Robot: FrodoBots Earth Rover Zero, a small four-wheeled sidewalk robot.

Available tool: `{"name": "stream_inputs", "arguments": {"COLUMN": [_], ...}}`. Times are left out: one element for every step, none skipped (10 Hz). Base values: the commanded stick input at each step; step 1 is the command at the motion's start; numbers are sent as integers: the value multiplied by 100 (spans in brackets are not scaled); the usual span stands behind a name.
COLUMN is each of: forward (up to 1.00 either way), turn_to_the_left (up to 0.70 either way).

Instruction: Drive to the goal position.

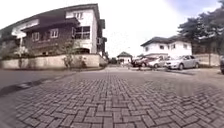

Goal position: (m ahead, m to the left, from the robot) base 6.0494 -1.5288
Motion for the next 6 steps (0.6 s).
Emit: {"name": "stream_inputs", "arguments": {"forward": [69,69,69,69,69,69], "turn_to_the_left": [3,3,3,3,3,3]}}
